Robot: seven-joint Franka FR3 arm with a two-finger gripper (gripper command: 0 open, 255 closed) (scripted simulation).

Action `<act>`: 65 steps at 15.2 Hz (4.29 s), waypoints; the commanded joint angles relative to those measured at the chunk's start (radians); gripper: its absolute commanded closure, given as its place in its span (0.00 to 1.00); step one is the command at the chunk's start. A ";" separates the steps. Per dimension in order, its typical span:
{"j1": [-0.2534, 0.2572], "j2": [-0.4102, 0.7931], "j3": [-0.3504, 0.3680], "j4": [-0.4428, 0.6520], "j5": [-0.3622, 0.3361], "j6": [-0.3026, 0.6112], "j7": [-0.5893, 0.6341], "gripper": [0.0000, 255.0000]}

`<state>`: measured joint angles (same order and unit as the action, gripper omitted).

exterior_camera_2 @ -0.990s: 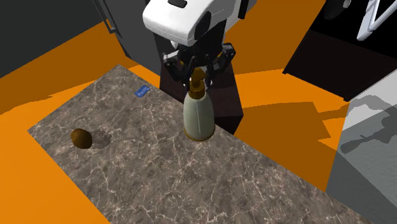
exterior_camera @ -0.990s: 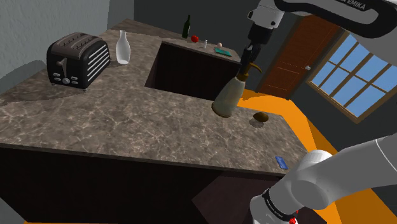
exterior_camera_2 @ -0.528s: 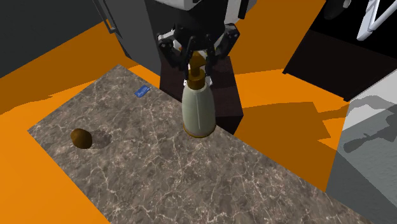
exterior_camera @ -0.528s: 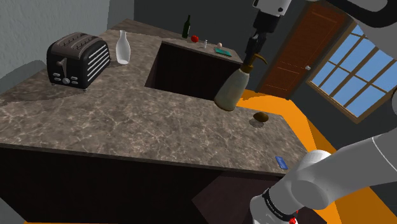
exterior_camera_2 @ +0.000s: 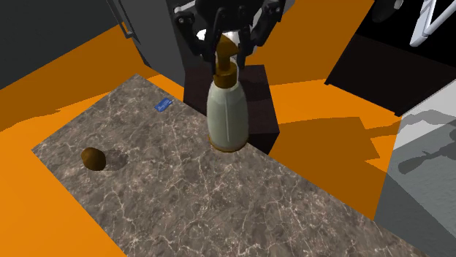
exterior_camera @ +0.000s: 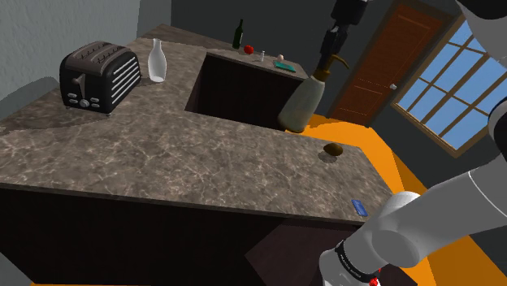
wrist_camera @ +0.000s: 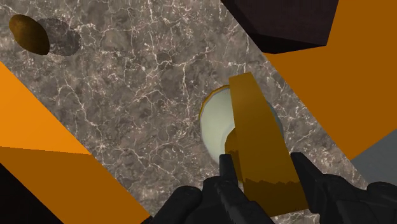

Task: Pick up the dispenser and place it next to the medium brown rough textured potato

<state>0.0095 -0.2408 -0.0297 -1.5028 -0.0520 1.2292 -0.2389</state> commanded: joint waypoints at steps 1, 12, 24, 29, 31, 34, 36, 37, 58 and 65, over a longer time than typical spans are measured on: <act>0.000 0.016 0.000 0.045 0.000 -0.029 -0.002 1.00; -0.109 0.109 -0.185 0.148 -0.031 -0.021 -0.306 1.00; -0.310 0.430 -0.380 0.536 0.076 -0.087 -0.658 1.00; -0.374 0.508 -0.402 0.609 0.115 -0.086 -0.721 1.00; -0.352 0.465 -0.400 0.516 0.094 -0.033 -0.712 1.00; -0.331 0.416 -0.395 0.402 0.071 0.034 -0.699 1.00; -0.321 0.389 -0.392 0.337 0.059 0.074 -0.691 1.00; -0.317 0.377 -0.390 0.307 0.054 0.093 -0.687 1.00; -0.286 0.245 -0.372 -0.144 0.000 0.421 -0.638 1.00; -0.285 0.235 -0.371 -0.250 -0.005 0.518 -0.631 1.00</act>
<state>-0.2753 -0.0066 -0.4006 -1.7407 -0.0570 1.7324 -0.8700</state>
